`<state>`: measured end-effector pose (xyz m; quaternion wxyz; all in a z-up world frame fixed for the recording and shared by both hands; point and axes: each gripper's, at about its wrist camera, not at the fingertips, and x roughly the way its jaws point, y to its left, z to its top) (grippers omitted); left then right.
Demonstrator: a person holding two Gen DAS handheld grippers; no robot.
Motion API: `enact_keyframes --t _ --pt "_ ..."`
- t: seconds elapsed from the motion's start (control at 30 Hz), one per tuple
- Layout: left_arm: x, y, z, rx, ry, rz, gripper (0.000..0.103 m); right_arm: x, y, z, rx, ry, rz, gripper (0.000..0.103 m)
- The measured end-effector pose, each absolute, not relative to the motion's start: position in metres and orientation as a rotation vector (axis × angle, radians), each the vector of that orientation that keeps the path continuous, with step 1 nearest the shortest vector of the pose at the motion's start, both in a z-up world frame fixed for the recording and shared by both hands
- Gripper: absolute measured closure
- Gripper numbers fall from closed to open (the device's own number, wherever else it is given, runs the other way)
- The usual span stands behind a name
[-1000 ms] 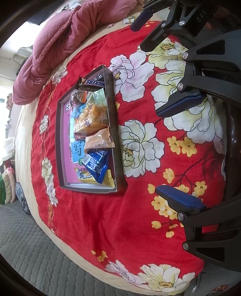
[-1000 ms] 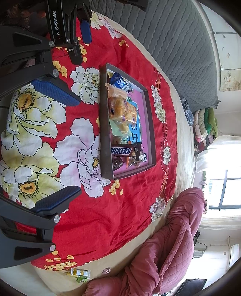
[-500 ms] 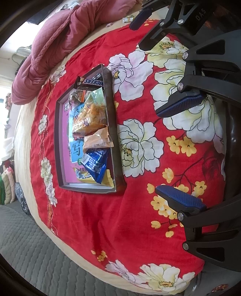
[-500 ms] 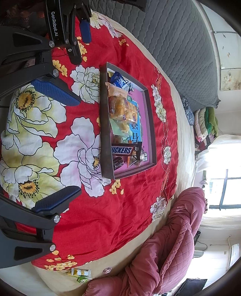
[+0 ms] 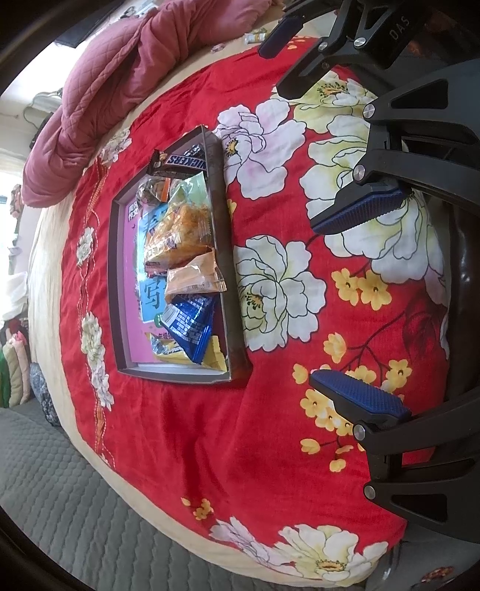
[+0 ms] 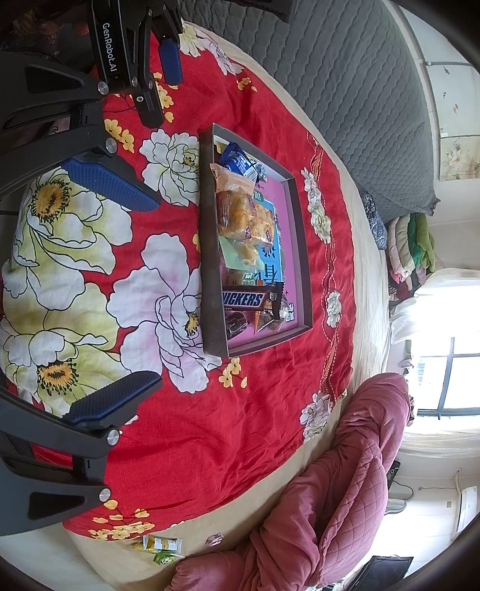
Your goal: Organize snacks
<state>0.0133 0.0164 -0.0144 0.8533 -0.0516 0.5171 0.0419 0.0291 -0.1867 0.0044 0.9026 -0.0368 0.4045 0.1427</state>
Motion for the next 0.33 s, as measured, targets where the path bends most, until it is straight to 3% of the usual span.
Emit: enact_keyframes --t 0.33 --pt "0.0112 0.0176 -0.0085 -0.122 1.044 0.076 0.026 0.0312 -0.1903 0.0013 -0.076 0.840 0.292 0.016"
